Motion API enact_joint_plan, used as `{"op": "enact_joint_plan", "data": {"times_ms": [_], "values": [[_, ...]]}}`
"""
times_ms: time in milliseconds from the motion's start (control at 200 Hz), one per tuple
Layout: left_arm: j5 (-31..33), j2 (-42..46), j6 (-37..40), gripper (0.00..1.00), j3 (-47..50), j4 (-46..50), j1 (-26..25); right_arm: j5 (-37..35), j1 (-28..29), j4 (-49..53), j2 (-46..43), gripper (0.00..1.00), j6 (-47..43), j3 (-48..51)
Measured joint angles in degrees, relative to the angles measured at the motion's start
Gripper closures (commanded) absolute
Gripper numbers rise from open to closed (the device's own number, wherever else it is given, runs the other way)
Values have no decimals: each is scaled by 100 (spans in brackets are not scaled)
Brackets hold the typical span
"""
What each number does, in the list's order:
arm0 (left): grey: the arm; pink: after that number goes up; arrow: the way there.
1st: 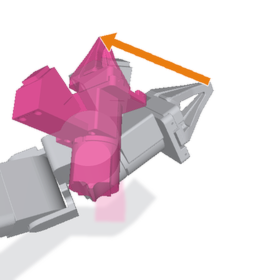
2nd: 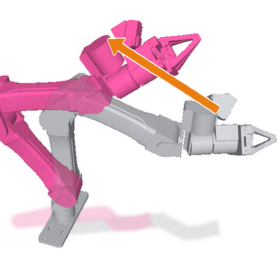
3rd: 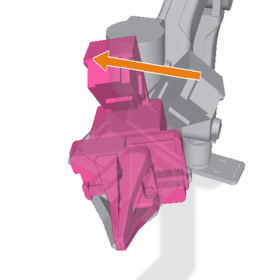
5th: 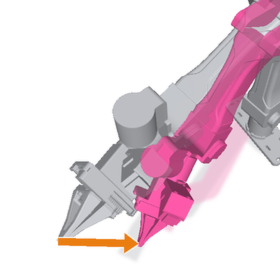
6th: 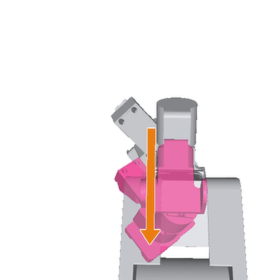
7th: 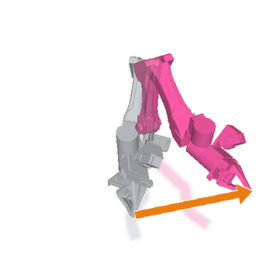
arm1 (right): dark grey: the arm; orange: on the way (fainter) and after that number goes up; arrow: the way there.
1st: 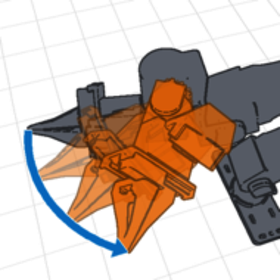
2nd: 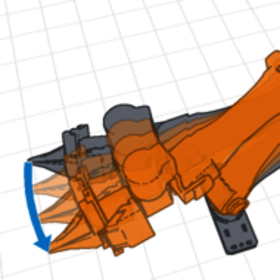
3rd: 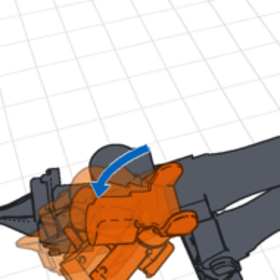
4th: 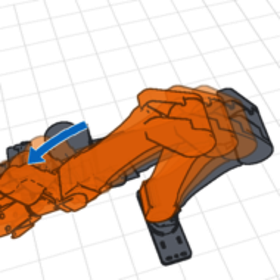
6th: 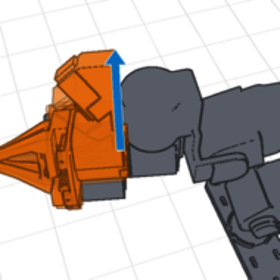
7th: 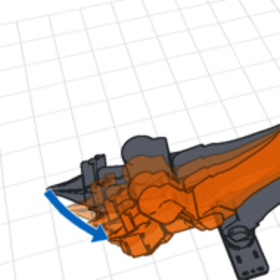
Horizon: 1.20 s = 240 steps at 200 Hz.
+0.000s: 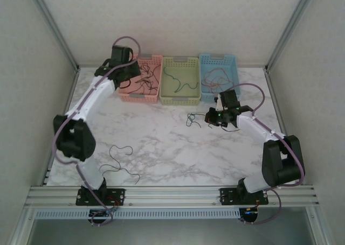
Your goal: Untangle the cables
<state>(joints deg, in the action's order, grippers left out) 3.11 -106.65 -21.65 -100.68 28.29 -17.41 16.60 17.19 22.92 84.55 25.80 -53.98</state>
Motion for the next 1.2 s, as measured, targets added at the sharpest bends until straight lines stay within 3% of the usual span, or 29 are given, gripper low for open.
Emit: {"op": "enact_joint_plan", "data": {"times_ms": [110,215,305,360,581,816,971,1096,1201], "values": [[221,-938,184,100,-780,44,13,7,0,7,0,100,-2,0],[367,-1523,332,57,-1088,74,37,24,0,9,0,100,0,0],[422,-1707,361,38,-1091,195,66,66,0,11,0,100,4,0],[439,-1716,393,33,-1058,238,68,107,9,15,0,100,20,0],[195,-975,343,30,-131,94,76,170,52,24,0,100,42,0],[-785,1735,63,30,1864,-201,-79,455,149,17,-127,100,52,0],[-1528,3567,-70,29,3397,-577,-796,675,302,-101,-562,100,42,-2],[-1947,4232,-225,30,4426,-835,-1504,890,490,-133,-785,100,50,-55],[-2133,4621,-323,36,5195,-1012,-1779,1078,629,-131,-831,100,160,-149]]}}
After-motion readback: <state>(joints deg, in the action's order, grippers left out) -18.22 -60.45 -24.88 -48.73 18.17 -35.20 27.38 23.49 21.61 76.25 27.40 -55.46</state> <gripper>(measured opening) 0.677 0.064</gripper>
